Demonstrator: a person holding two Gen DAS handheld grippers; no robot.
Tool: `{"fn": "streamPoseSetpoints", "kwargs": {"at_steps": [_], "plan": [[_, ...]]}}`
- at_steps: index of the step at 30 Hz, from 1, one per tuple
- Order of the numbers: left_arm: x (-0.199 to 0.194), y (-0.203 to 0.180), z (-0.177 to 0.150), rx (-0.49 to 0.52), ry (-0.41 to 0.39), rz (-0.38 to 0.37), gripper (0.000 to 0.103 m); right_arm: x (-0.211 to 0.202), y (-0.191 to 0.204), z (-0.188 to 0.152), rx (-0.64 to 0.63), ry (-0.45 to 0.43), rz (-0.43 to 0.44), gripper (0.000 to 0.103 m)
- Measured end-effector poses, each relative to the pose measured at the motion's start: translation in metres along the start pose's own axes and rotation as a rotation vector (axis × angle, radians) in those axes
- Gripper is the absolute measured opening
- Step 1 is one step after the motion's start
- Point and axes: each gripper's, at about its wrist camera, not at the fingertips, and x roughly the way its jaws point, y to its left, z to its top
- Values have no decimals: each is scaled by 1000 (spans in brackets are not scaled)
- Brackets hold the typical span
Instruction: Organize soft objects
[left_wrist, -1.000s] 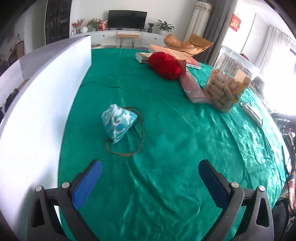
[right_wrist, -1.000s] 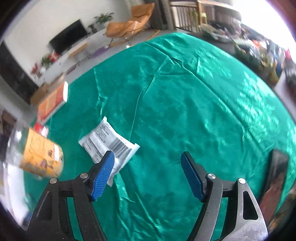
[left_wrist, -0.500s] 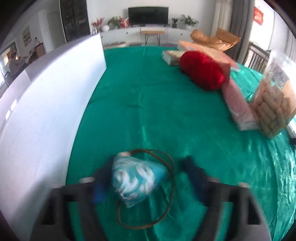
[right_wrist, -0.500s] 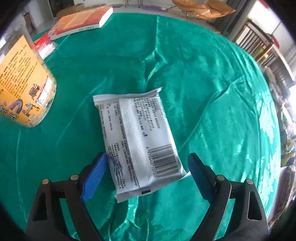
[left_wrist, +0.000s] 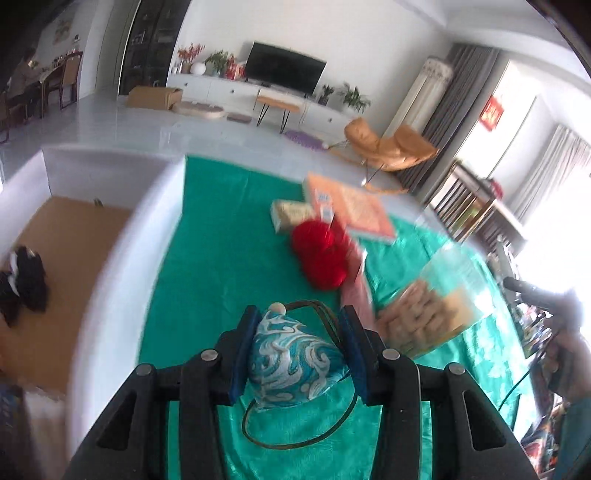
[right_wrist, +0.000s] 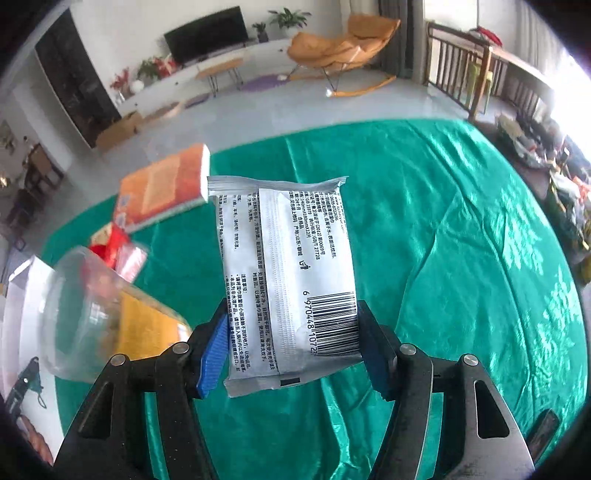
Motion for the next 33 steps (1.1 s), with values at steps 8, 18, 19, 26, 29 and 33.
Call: {"fn": "streamPoseSetpoints", "kwargs": {"at_steps": [8,18,19,26,29,33], "plan": [[-105,95,8,93,-12,329,49,-75,237,-22,-283,15,391,66],[-160,183,-30,-44,-91,575,103,-64,430,-119,-328,228,822,87],[-161,181,-31,-47,-97,549,103,-64,421,-123,-329,197,793,87],[-116,80,-59,59,-31,163,103,-18,281,-189,-305,-25,272,87],[-70,13,-89,166,75,4,103,19,210,-225,-159,-34,42,87],[14,-35,-127,253,178,-25,103,34,127,-241,59,-43,-165,87]]}}
